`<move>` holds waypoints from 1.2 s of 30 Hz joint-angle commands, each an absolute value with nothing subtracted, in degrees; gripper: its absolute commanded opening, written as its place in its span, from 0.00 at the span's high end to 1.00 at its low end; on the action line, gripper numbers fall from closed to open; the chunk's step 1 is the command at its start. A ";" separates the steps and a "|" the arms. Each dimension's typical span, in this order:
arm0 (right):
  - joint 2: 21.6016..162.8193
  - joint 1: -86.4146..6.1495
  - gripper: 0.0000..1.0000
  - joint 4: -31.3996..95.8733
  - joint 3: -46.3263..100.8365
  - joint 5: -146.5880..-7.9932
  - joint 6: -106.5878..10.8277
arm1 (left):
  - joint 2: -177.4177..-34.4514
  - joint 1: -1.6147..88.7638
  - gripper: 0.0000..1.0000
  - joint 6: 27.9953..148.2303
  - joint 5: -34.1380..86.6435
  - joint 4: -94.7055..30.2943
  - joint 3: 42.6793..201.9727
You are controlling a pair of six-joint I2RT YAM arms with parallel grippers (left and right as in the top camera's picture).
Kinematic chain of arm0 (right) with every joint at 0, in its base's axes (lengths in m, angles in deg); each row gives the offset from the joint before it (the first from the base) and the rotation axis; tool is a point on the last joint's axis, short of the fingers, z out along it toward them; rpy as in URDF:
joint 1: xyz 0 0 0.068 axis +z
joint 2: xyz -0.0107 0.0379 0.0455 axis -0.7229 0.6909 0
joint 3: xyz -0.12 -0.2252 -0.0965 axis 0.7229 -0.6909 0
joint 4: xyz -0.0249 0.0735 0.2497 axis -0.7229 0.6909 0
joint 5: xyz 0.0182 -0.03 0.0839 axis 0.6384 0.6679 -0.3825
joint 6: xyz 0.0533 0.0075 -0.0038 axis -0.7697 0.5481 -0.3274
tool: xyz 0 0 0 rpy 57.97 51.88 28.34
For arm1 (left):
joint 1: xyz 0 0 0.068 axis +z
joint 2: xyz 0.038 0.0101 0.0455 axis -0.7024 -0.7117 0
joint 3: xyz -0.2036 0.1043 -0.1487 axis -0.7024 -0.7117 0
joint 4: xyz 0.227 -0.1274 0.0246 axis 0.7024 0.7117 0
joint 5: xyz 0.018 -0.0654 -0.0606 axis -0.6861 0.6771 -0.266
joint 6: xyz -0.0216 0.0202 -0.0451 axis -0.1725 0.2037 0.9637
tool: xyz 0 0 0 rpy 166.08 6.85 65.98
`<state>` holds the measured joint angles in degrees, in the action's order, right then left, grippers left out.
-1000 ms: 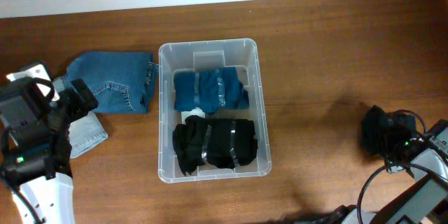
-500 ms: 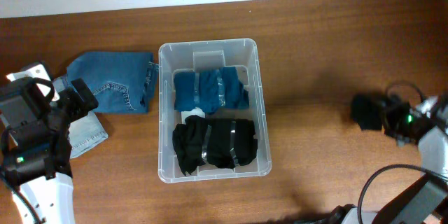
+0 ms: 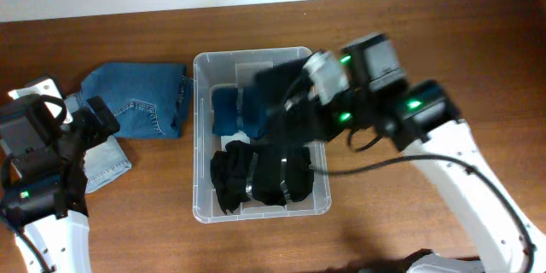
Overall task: Pack container
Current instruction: 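Lay the small black clothes on top of the black pile in box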
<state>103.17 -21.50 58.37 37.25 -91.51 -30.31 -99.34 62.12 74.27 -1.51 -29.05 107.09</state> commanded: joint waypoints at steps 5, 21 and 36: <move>110.43 -7.64 0.96 61.97 38.04 -89.56 -30.94 | -99.21 62.43 0.01 75.03 -0.89 -28.70 108.18; 111.72 -6.61 0.01 64.22 38.02 -75.60 -45.21 | -99.21 62.43 0.01 75.03 -0.89 -28.15 108.18; 120.48 -6.55 0.96 58.37 37.34 -79.68 -33.98 | -99.21 62.43 0.00 75.03 -0.89 -28.13 108.18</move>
<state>115.96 -6.77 57.93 39.03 -75.38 -34.98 -99.34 62.12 74.27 -1.51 -28.19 107.09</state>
